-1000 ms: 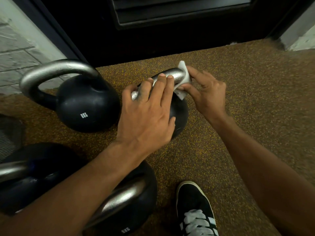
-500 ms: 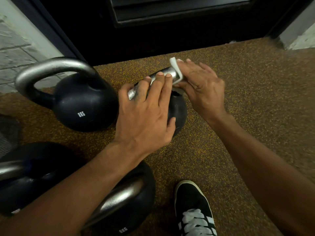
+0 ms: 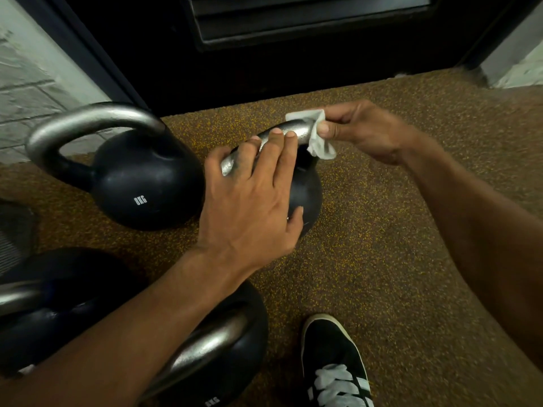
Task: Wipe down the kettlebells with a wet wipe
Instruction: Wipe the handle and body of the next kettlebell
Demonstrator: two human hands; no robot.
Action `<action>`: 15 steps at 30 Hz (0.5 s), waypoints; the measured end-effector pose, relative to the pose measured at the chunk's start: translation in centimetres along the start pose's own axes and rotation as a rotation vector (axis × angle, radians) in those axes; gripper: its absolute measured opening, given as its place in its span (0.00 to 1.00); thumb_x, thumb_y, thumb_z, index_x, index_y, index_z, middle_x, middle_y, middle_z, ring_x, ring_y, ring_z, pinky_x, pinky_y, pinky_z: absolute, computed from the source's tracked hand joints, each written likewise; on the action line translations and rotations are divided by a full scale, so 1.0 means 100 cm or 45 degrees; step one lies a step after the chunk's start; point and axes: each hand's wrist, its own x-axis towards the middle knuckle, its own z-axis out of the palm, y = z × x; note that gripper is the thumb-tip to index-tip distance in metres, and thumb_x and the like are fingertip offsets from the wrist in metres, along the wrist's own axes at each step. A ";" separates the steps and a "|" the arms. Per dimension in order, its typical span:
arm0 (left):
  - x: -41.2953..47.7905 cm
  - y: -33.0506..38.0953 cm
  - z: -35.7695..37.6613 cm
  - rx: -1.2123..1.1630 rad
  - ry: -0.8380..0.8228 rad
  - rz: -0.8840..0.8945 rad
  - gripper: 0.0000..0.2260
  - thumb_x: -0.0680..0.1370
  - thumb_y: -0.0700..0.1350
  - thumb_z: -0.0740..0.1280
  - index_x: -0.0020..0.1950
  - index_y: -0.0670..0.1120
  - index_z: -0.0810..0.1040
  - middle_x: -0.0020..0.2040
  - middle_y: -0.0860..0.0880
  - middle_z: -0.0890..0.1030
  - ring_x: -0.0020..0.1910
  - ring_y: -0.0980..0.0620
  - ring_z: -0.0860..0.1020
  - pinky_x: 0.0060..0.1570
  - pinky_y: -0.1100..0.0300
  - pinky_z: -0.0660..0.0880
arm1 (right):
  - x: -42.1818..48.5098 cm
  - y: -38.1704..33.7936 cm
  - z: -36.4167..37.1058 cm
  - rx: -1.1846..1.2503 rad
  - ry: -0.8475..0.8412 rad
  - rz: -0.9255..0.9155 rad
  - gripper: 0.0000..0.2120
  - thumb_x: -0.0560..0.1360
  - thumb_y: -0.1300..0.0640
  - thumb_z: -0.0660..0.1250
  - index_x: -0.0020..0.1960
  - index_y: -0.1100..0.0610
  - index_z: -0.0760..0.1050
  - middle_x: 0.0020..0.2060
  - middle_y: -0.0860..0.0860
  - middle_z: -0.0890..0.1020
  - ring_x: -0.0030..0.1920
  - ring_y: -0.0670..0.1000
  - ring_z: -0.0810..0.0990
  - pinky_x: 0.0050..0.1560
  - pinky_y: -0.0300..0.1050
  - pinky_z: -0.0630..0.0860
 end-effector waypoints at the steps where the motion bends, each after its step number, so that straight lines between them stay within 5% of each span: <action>1: 0.000 0.000 0.000 0.001 0.003 0.000 0.39 0.75 0.63 0.62 0.80 0.42 0.62 0.76 0.43 0.69 0.68 0.42 0.67 0.64 0.40 0.64 | 0.002 -0.006 0.001 0.009 -0.031 0.003 0.10 0.81 0.55 0.64 0.50 0.47 0.84 0.56 0.56 0.85 0.57 0.48 0.83 0.61 0.41 0.73; 5: 0.001 -0.003 0.002 -0.007 0.017 0.007 0.38 0.76 0.62 0.62 0.80 0.43 0.62 0.76 0.44 0.69 0.68 0.42 0.67 0.64 0.40 0.64 | 0.017 -0.015 0.018 0.115 0.121 0.123 0.12 0.83 0.50 0.61 0.48 0.49 0.83 0.45 0.46 0.86 0.48 0.41 0.84 0.56 0.38 0.77; 8: 0.000 -0.003 0.001 -0.009 0.023 0.004 0.38 0.76 0.62 0.62 0.81 0.43 0.61 0.76 0.44 0.69 0.68 0.42 0.69 0.64 0.40 0.64 | 0.014 -0.018 0.029 0.059 0.288 0.129 0.14 0.84 0.52 0.61 0.52 0.57 0.82 0.47 0.53 0.85 0.43 0.41 0.83 0.54 0.39 0.77; 10: 0.000 -0.003 0.001 -0.010 0.030 0.004 0.38 0.76 0.62 0.62 0.80 0.43 0.62 0.76 0.44 0.69 0.68 0.42 0.69 0.63 0.40 0.65 | 0.003 -0.017 0.035 -0.053 0.347 0.036 0.18 0.86 0.50 0.57 0.60 0.59 0.81 0.54 0.59 0.84 0.48 0.47 0.83 0.54 0.39 0.77; 12: 0.000 -0.003 0.001 -0.015 0.031 -0.004 0.38 0.76 0.63 0.62 0.80 0.43 0.62 0.75 0.44 0.69 0.67 0.42 0.69 0.63 0.40 0.65 | -0.006 -0.003 0.041 -0.222 0.428 -0.199 0.18 0.86 0.47 0.56 0.65 0.53 0.80 0.54 0.51 0.85 0.51 0.48 0.83 0.52 0.49 0.78; 15: 0.000 -0.003 0.001 -0.020 0.043 -0.007 0.38 0.76 0.63 0.62 0.80 0.43 0.62 0.75 0.44 0.70 0.67 0.42 0.68 0.63 0.40 0.65 | -0.019 0.031 0.063 -0.574 0.760 -0.401 0.19 0.84 0.50 0.61 0.73 0.51 0.73 0.63 0.41 0.80 0.63 0.44 0.78 0.59 0.51 0.77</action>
